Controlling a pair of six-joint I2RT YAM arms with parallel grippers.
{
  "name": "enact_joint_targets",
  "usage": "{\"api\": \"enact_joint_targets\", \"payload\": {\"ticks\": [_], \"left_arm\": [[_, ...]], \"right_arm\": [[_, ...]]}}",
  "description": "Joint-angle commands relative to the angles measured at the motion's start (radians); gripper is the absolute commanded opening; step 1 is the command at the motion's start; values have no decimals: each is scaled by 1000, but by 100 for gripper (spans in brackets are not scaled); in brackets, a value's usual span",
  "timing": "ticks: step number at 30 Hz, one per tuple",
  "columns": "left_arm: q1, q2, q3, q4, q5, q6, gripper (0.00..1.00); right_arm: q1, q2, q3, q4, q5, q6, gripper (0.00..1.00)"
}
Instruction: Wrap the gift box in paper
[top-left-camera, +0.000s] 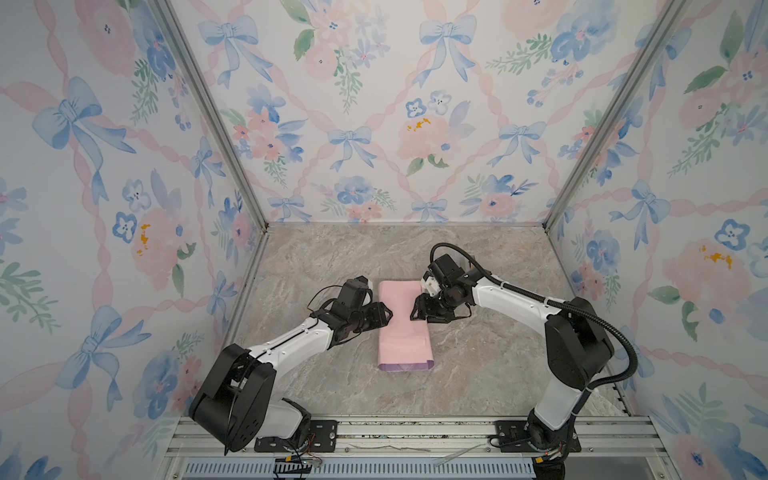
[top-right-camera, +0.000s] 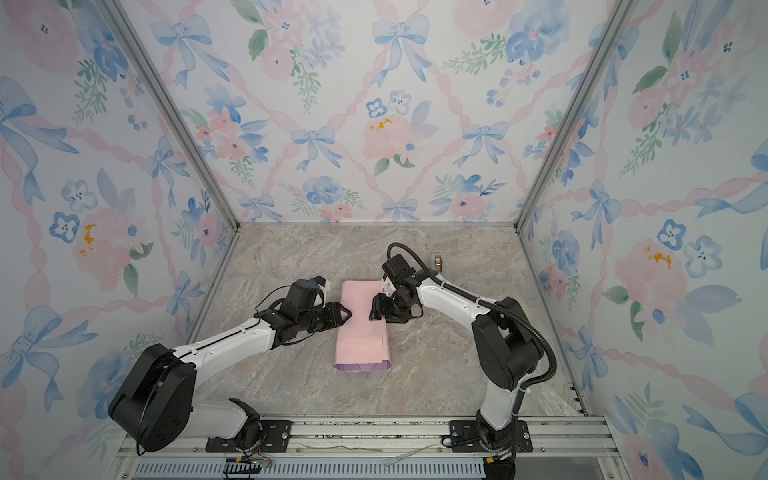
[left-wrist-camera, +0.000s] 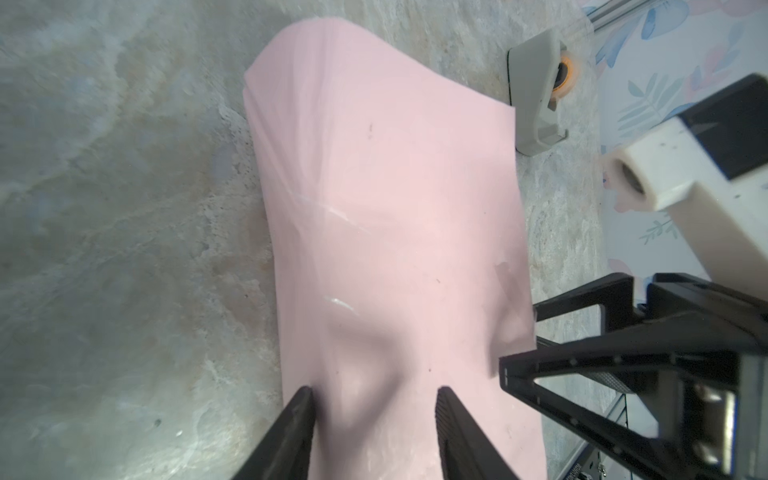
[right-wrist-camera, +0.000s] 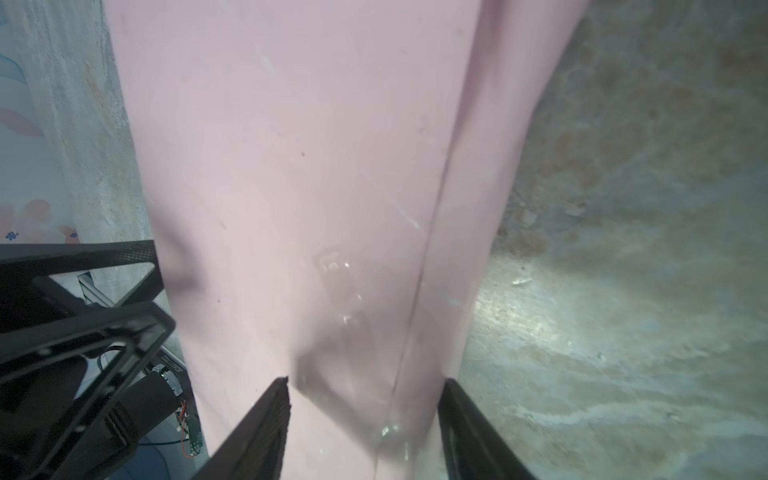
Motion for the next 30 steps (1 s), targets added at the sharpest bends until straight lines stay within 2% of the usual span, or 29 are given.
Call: {"api": "enact_joint_targets", "payload": {"ticks": [1,7,12,20,26,30], "left_arm": [[-24,26,16,29,16,-9,49],[-43,49,65,27,6,0,49],[-41,40,53,25,-11,7,49],[-41,18,83,9,-36,26,49],[-41,-25,139,-11,-68,78,44],[-52,7,179,12,-26,113,40]], "right_arm": [[20,-8,19,16,7,42,55],[20,-26,9,-7,60,80,48],[16,-35,9,-26,76,73,55],[17,-26,7,-37,100,75,34],[9,-26,-9,-28,107,83,33],[9,-25,-13,-20,102,85,32]]}}
